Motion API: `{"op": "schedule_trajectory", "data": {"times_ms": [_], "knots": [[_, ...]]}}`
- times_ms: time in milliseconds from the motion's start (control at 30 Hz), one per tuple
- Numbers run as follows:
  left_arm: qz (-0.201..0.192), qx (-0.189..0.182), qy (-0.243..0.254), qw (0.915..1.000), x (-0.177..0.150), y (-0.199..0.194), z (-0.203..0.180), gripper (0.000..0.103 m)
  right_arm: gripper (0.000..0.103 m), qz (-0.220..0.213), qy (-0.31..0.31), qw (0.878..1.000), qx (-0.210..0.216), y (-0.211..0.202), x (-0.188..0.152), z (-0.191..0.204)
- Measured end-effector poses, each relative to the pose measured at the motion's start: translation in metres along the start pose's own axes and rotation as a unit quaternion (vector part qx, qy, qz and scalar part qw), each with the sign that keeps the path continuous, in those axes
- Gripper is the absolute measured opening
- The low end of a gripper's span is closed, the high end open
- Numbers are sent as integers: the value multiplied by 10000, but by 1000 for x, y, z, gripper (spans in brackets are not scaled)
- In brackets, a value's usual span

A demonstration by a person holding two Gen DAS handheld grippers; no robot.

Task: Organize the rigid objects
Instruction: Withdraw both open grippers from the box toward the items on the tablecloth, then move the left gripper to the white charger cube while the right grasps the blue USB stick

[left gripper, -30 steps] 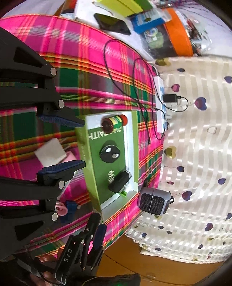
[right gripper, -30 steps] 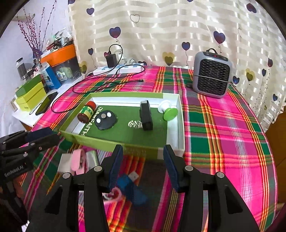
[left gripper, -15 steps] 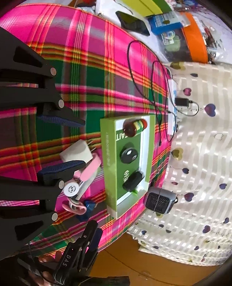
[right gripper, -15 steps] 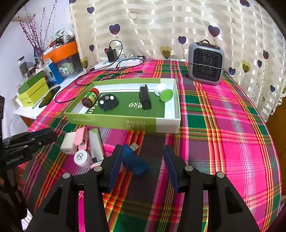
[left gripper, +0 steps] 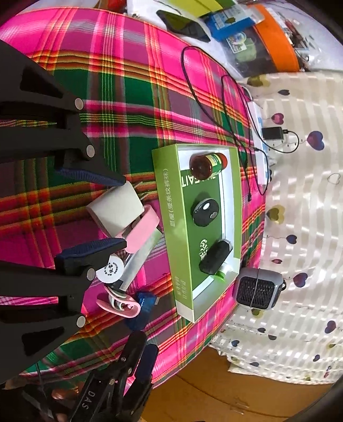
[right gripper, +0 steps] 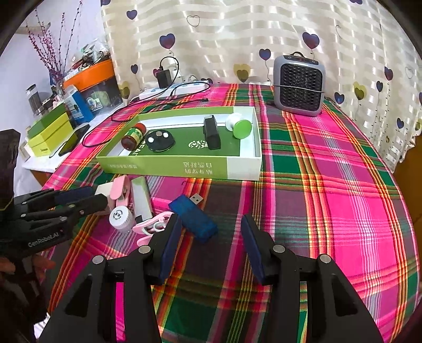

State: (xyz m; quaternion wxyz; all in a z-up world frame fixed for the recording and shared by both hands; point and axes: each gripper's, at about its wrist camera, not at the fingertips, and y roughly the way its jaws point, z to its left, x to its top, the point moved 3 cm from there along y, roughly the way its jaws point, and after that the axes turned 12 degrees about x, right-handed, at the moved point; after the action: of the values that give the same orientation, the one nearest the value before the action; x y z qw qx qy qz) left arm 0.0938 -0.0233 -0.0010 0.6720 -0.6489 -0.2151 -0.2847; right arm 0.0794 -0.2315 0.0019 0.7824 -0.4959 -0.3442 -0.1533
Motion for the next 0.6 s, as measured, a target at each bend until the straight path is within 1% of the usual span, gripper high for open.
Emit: {"op": "schedule_trajectory", "data": {"times_ms": [167,400,600], "knots": [[1,107,44,9999,3,4,-2,41,48,5,49,10000,19,1,0,-1],[108,80,42,9999,1,9,2,42,48,95,55,9999,29,6,0,-1],[150,107,-105,9998,0,12,14,42,48,226,-45,9997,-15,12,-2,0]]}}
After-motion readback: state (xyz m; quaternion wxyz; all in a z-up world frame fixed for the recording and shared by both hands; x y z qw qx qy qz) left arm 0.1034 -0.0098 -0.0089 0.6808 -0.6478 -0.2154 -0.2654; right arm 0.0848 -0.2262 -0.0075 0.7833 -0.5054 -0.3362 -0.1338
